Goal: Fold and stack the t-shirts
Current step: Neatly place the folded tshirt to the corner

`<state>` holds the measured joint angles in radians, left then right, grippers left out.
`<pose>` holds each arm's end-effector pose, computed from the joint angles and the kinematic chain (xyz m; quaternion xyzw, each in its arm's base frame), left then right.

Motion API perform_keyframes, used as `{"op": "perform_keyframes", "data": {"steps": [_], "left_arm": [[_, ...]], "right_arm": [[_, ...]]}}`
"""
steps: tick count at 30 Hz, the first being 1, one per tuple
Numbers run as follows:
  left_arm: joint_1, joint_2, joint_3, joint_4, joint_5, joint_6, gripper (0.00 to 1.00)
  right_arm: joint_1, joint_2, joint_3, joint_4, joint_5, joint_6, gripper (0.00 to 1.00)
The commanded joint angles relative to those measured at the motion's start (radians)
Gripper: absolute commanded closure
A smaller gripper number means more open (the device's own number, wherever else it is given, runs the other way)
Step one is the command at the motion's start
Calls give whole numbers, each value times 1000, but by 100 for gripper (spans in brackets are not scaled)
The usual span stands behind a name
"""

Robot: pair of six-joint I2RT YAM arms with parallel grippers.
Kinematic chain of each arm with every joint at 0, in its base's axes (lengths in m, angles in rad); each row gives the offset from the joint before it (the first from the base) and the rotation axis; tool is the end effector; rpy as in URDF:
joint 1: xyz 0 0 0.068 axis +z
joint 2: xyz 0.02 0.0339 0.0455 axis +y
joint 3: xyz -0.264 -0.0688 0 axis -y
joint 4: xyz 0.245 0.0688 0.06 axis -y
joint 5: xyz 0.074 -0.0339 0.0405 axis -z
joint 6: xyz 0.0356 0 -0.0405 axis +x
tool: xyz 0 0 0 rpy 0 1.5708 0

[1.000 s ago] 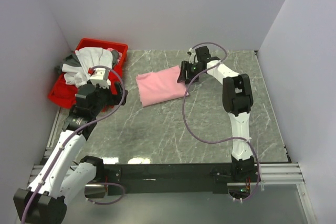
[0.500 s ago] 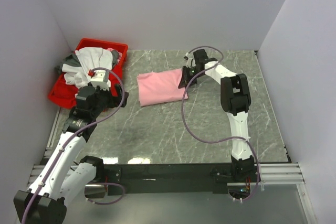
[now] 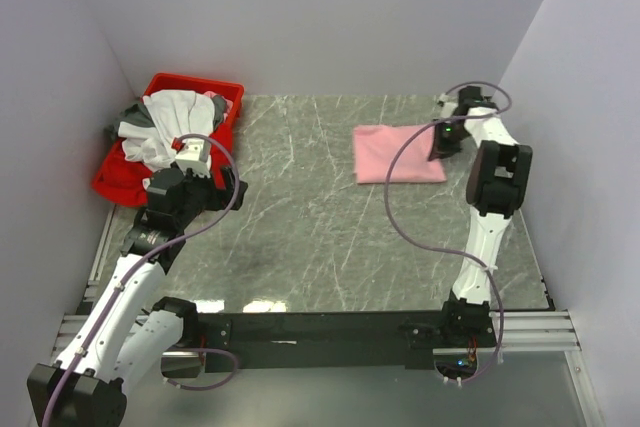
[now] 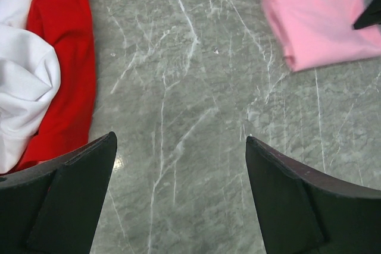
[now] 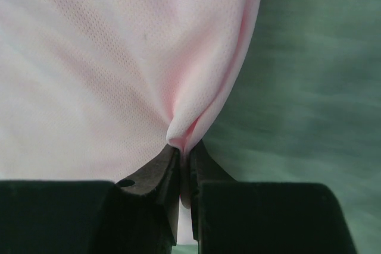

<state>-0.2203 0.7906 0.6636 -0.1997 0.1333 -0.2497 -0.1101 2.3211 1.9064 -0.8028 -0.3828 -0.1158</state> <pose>0.1828 -0.0458 0.2946 0.0269 0.8114 -0.1880 0.5528 0.4840 -0.0401 0.1624 -0.0362 0.9664 0.1666 0.1925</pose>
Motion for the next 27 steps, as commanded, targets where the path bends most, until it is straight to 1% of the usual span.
{"op": "perform_keyframes", "data": {"steps": [1, 3, 9, 13, 16, 17, 18, 20, 23, 25, 27], "left_arm": [[1, -17, -13, 43, 32, 0, 6], [1, -16, -12, 40, 37, 3, 6], [1, -13, -16, 45, 51, 3, 7], [1, -4, -13, 42, 46, 3, 7], [1, -11, -15, 42, 42, 3, 7], [1, -11, -16, 43, 42, 1, 7], [1, -14, -16, 48, 42, 1, 7], [1, -14, -16, 54, 43, 0, 7], [1, -16, -10, 57, 42, 0, 7], [1, -24, -1, 54, 28, 1, 7], [1, -31, 8, 52, 16, 1, 7]], "right_arm": [[-71, -62, 74, -46, 244, -163, 97], [-112, -51, 89, -33, 349, -218, 97], [-178, -8, 163, -7, 470, -285, 95], [-200, -23, 134, 85, 579, -312, 93], [-212, -52, 97, 157, 660, -318, 81], [-214, -75, 82, 178, 676, -320, 65], [-214, -86, 54, 201, 680, -326, 56], [-212, -121, 30, 214, 673, -329, 43], [-206, -181, -19, 235, 657, -335, 35], [-195, -219, -68, 249, 644, -341, 33], [-178, -291, -105, 252, 584, -352, 31]]}}
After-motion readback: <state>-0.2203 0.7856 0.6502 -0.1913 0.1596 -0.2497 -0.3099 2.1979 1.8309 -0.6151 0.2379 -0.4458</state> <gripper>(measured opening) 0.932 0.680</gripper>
